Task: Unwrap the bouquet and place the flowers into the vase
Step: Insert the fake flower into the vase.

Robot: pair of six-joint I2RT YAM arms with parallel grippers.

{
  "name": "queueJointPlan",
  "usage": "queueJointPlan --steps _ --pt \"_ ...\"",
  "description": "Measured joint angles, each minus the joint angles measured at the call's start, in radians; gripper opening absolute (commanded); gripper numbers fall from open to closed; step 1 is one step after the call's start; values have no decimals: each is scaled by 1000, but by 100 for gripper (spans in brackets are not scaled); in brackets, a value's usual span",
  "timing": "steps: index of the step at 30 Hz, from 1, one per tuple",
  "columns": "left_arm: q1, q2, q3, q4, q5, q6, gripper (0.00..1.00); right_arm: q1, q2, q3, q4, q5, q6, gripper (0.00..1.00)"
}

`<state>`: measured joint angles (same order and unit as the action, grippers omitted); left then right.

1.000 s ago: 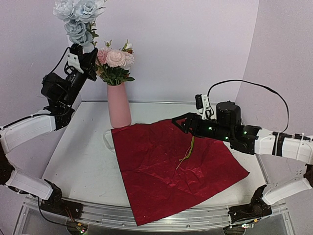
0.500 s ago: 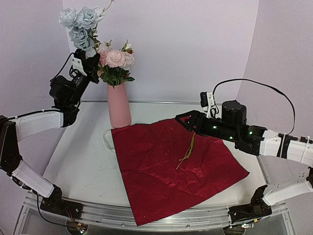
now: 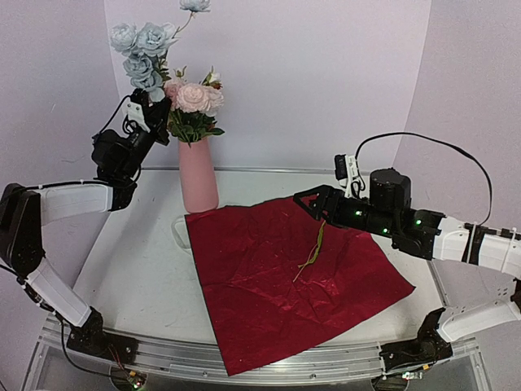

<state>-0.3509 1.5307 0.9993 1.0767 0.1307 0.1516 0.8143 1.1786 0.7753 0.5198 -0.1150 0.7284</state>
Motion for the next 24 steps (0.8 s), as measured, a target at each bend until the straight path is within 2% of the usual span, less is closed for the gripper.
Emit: queueJointPlan --steps 12,24 --pt "13 29 -7 10 -4 -74 0 0 0 0 -4 1 0 74" --pt "19 59 -22 31 -74 -135 0 0 0 0 -4 1 0 74"
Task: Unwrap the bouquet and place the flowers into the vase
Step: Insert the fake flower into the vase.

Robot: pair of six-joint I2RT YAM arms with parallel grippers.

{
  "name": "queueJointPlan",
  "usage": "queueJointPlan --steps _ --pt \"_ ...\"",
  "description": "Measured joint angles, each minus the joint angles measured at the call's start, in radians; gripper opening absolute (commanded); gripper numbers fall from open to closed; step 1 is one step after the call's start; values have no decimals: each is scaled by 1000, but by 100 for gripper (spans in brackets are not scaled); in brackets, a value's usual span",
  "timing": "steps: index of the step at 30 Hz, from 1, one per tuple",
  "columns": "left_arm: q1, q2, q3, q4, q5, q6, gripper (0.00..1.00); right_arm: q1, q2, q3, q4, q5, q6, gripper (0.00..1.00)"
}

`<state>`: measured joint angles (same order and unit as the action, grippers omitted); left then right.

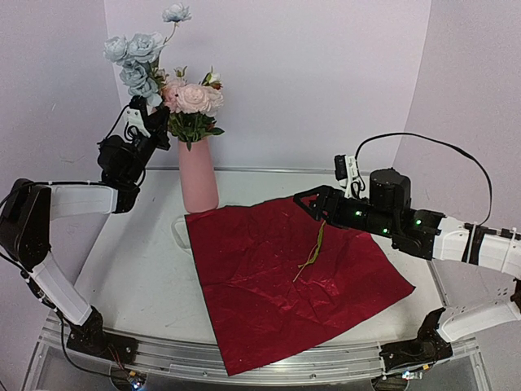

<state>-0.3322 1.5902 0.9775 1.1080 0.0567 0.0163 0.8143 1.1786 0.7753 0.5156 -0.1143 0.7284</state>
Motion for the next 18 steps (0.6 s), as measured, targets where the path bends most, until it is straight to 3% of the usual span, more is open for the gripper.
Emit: queueJointPlan --steps 18 --pt "19 -83 0 -32 -43 -77 0 0 12 0 0 -1 -2 75"
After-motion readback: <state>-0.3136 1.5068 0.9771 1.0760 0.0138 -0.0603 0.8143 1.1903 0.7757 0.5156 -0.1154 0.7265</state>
